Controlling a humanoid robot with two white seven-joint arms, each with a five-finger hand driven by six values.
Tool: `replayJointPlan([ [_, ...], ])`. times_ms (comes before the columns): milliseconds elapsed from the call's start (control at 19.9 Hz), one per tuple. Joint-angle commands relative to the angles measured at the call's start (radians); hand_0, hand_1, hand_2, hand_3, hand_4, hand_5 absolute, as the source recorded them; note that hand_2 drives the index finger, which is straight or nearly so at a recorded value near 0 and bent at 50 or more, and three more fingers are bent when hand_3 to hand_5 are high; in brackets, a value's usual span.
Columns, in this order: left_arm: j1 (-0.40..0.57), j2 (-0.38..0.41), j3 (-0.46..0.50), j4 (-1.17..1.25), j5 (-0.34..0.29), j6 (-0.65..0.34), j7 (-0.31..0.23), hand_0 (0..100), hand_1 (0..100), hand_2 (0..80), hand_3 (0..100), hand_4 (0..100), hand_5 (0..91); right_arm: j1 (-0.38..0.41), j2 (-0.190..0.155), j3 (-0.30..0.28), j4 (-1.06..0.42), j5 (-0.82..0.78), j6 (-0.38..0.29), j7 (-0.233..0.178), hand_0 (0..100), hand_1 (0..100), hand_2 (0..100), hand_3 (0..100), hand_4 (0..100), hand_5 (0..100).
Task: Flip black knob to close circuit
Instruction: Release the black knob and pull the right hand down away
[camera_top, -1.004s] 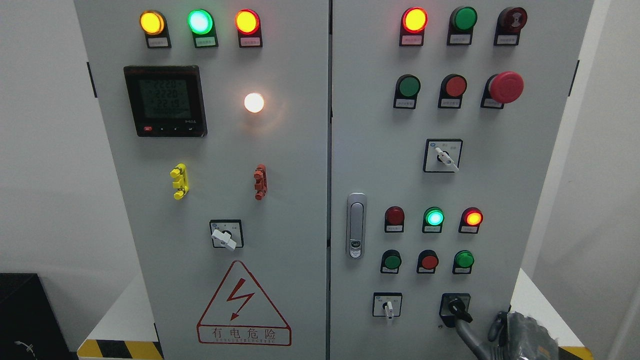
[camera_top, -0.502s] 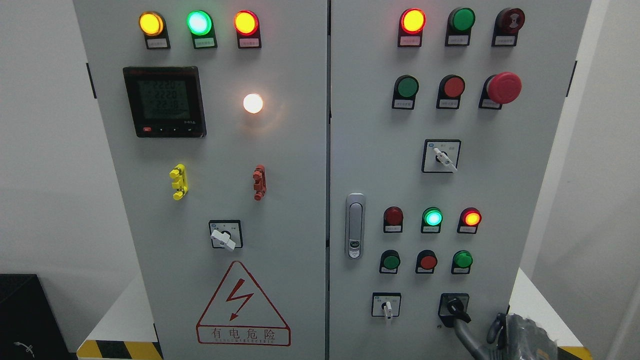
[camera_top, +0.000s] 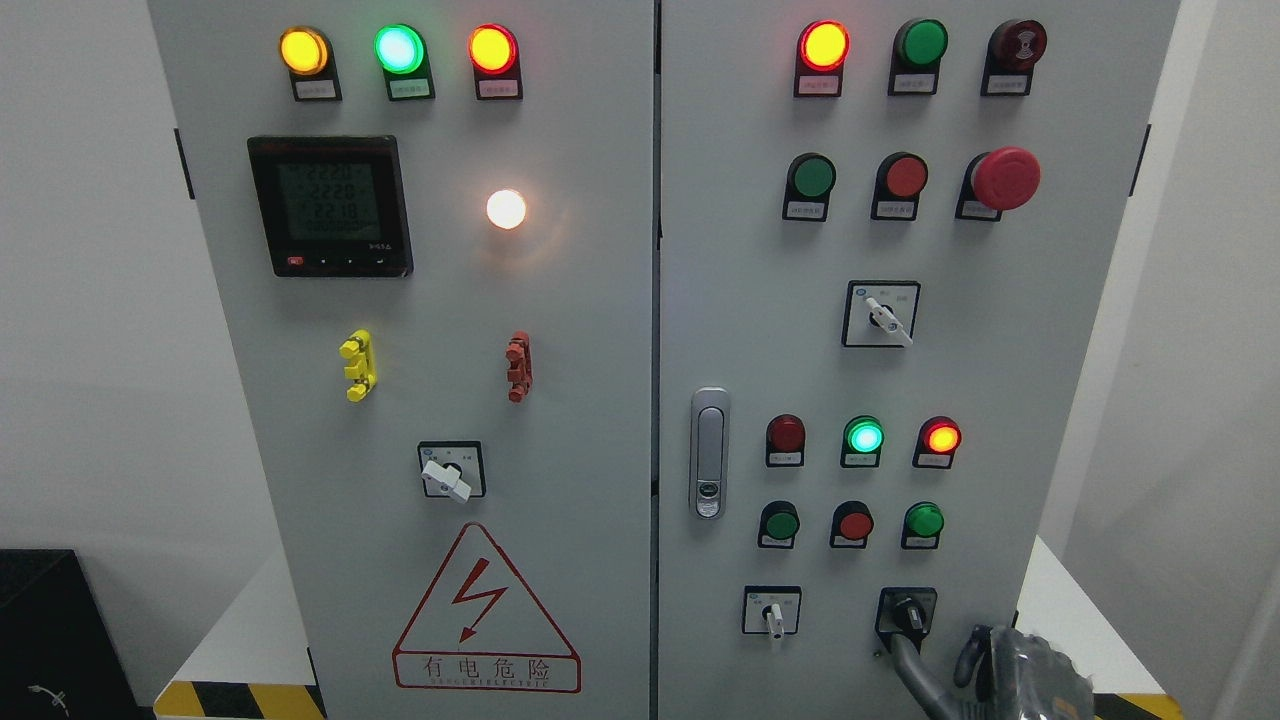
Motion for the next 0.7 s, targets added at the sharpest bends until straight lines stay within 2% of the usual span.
replayJointPlan([
  [0, 0.000, 0.000, -0.020, 0.021, -0.021, 0.001, 0.002, 12, 56, 0.0, 0, 0, 0.0, 0.027, 0.000, 0.052, -0.034, -0.004, -0.006, 0.001, 0, 17, 78, 98, 80, 79],
  [251, 0.000, 0.000, -0.021, 0.021, -0.021, 0.001, 0.002, 12, 56, 0.0, 0, 0, 0.0, 0.085, 0.000, 0.064, -0.116, -0.015, -0.012, -0.003, 0, 17, 75, 94, 77, 78],
  [402, 0.000, 0.000, -0.021, 0.021, -0.021, -0.001, 0.002, 12, 56, 0.0, 0, 0, 0.0, 0.131, -0.001, 0.085, -0.167, -0.134, -0.011, -0.003, 0, 16, 67, 90, 74, 71],
  [452, 0.000, 0.000, -0.021, 0.021, -0.021, -0.001, 0.004, 12, 56, 0.0, 0, 0, 0.0, 0.147, -0.001, 0.091, -0.182, -0.184, -0.009, -0.003, 0, 16, 62, 87, 71, 65],
  [502, 0.000, 0.000, -0.020, 0.021, -0.021, 0.001, 0.004, 12, 56, 0.0, 0, 0, 0.0, 0.161, -0.003, 0.099, -0.193, -0.246, -0.009, -0.004, 0, 15, 54, 81, 66, 55],
  [653, 0.000, 0.000, -0.021, 0.021, -0.020, 0.001, 0.004, 12, 56, 0.0, 0, 0, 0.0, 0.194, -0.003, 0.104, -0.209, -0.454, -0.028, -0.047, 0, 15, 41, 68, 58, 43],
])
